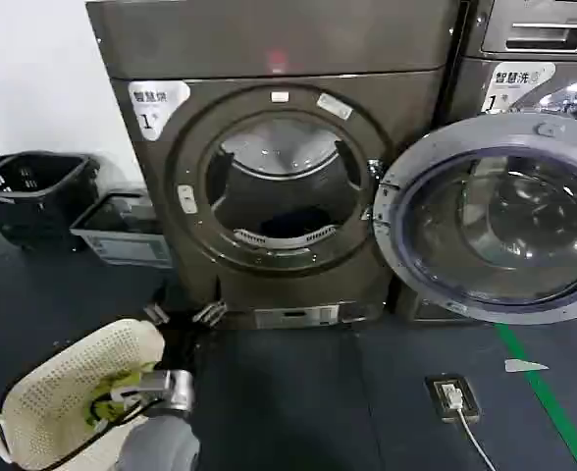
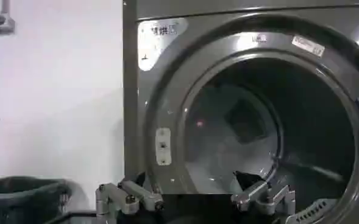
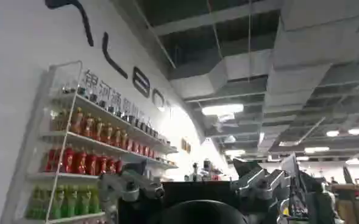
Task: Grasp the clothes from the dryer.
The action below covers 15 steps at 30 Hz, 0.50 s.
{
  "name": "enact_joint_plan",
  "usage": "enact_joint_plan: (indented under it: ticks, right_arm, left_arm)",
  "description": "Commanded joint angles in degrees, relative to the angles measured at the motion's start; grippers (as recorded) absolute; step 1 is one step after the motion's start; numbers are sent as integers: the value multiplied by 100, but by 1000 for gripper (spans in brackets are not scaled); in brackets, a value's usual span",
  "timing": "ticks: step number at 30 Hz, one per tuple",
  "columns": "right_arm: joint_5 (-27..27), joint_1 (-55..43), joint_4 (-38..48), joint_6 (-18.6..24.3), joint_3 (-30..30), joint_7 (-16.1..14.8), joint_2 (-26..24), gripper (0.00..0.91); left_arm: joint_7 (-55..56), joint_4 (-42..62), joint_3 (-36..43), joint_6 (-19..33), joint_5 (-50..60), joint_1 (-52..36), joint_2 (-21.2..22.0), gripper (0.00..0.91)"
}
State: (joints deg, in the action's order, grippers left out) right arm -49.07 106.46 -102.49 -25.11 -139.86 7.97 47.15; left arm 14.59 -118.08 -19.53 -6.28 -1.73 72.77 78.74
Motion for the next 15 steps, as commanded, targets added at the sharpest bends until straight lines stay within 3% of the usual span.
enact_joint_plan:
  ticks: [1, 15]
  right_arm:
    - [-96, 7, -31, 87, 8, 22, -6, 907]
    - [-123, 58, -18, 173, -64, 16, 7, 907]
  left_arm:
    - [19, -10, 9, 0, 36, 14, 1, 907]
    - [19, -86, 11, -18, 46, 42, 15, 907]
